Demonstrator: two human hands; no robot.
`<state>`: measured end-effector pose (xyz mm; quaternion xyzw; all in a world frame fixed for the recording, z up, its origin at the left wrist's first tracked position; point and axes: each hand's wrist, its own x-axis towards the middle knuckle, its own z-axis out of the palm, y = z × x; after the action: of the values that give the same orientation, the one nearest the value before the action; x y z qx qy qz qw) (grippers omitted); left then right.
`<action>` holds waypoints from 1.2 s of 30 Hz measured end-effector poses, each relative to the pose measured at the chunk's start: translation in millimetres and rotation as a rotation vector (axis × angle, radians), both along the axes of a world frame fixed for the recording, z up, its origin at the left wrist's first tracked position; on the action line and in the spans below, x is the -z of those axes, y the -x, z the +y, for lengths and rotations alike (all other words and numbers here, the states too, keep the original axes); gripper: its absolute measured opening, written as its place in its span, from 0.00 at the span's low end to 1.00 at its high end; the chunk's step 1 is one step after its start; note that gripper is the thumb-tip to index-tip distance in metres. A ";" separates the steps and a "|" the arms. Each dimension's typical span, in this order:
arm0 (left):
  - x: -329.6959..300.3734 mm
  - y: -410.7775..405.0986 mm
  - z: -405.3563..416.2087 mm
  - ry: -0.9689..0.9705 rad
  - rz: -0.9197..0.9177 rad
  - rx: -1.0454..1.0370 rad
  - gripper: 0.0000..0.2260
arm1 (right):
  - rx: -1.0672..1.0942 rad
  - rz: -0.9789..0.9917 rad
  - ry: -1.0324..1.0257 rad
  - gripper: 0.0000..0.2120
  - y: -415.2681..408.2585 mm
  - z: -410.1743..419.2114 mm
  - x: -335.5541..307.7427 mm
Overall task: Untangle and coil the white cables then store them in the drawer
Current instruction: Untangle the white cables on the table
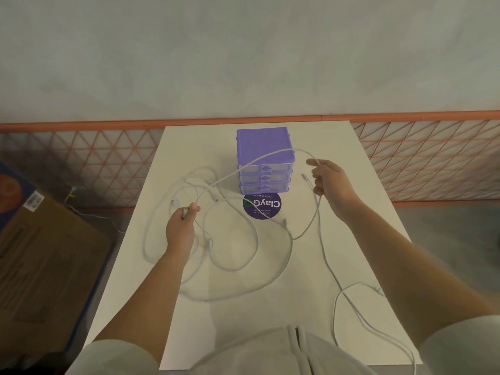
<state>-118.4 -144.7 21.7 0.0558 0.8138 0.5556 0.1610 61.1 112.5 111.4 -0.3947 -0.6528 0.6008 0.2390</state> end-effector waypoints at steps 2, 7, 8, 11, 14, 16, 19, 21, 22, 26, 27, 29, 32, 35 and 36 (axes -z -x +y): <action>1.9 0.9 -2.2 -0.007 0.003 -0.031 0.14 | -0.025 -0.071 -0.077 0.14 -4.5 4.0 1.6; 10.3 2.8 -5.5 -0.027 0.002 -0.104 0.15 | -0.052 -0.254 -0.161 0.13 -32.7 20.8 31.2; 10.9 2.4 -5.0 -0.030 0.003 -0.115 0.15 | -0.041 -0.345 -0.203 0.13 -39.0 24.0 38.1; 10.5 0.4 -1.1 -0.033 -0.009 -0.138 0.15 | 0.005 -0.530 -0.292 0.12 -54.9 32.3 44.7; 7.2 -1.3 5.5 -0.039 -0.030 -0.145 0.15 | 0.008 -0.469 -0.247 0.15 -67.1 43.9 34.2; 3.6 -2.9 12.0 -0.075 -0.064 -0.131 0.13 | 0.033 -0.405 -0.183 0.18 -72.3 52.1 23.7; -2.0 -3.2 21.0 -0.118 -0.121 -0.148 0.12 | 0.028 -0.375 -0.188 0.23 -77.5 63.3 9.9; -2.3 -0.1 21.6 -0.124 -0.133 -0.172 0.12 | -0.005 -0.300 -0.171 0.20 -81.9 72.7 0.3; -1.1 1.3 20.5 -0.113 -0.118 -0.181 0.13 | -0.018 -0.277 -0.172 0.17 -84.8 77.7 -4.9; 0.8 -4.1 16.9 -0.069 -0.074 -0.223 0.15 | -0.055 -0.367 -0.319 0.13 -100.2 99.9 -4.2; 0.0 -7.1 17.7 -0.043 -0.065 -0.219 0.14 | -0.071 -0.437 -0.352 0.13 -105.1 103.0 1.6; -0.8 -12.0 20.5 -0.022 -0.057 -0.215 0.14 | -0.116 -0.616 -0.423 0.12 -115.6 104.7 14.1; -0.1 -17.3 24.6 -0.011 -0.034 -0.186 0.15 | -0.171 -0.862 -0.608 0.12 -131.2 103.9 34.2; -3.0 -25.1 30.9 0.014 -0.009 -0.141 0.15 | -0.220 -0.985 -0.681 0.14 -142.3 106.0 58.9; -4.8 -28.2 32.9 0.012 -0.003 -0.131 0.15 | -0.237 -1.015 -0.669 0.14 -144.9 105.6 66.7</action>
<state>-90.2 -111.8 26.5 0.0006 0.8187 0.5603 0.1257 206.1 218.1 44.7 -0.4597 -0.8775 0.1235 -0.0590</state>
